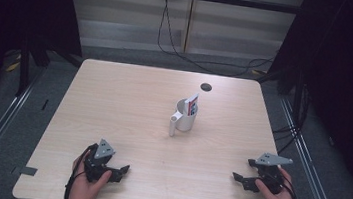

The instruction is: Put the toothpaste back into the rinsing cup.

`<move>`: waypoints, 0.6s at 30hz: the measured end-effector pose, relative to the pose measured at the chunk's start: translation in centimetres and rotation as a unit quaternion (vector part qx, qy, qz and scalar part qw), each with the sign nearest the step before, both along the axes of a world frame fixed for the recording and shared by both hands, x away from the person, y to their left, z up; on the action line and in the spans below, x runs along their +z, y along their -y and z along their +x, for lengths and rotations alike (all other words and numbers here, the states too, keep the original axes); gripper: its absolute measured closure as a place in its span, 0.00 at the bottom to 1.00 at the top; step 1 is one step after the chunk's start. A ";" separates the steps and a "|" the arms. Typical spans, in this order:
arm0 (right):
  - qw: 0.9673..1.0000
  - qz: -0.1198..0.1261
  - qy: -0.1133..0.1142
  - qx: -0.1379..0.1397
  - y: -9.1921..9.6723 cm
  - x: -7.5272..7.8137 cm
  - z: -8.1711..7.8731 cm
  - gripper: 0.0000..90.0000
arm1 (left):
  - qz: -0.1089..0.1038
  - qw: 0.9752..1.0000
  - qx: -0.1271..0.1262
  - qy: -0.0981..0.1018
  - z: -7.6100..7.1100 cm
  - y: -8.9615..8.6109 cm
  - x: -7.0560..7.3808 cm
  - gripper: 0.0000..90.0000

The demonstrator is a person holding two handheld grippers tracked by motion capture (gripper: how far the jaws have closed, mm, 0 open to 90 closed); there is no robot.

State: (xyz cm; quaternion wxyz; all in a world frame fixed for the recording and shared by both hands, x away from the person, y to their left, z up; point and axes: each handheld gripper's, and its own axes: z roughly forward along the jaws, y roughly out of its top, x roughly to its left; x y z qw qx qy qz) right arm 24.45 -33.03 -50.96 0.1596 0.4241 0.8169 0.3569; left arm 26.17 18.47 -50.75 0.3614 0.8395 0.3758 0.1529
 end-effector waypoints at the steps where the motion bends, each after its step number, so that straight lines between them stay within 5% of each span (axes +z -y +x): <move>1: 1.000 0.000 0.002 -0.001 0.0 0.0 0.0 0.17 | 0.000 1.000 0.000 0.000 0.0 0.0 0.0 0.16; 18: 1.000 -0.005 0.007 0.002 -0.1 -0.1 -0.1 0.17 | 0.001 1.000 -0.001 0.000 0.0 0.0 0.0 0.17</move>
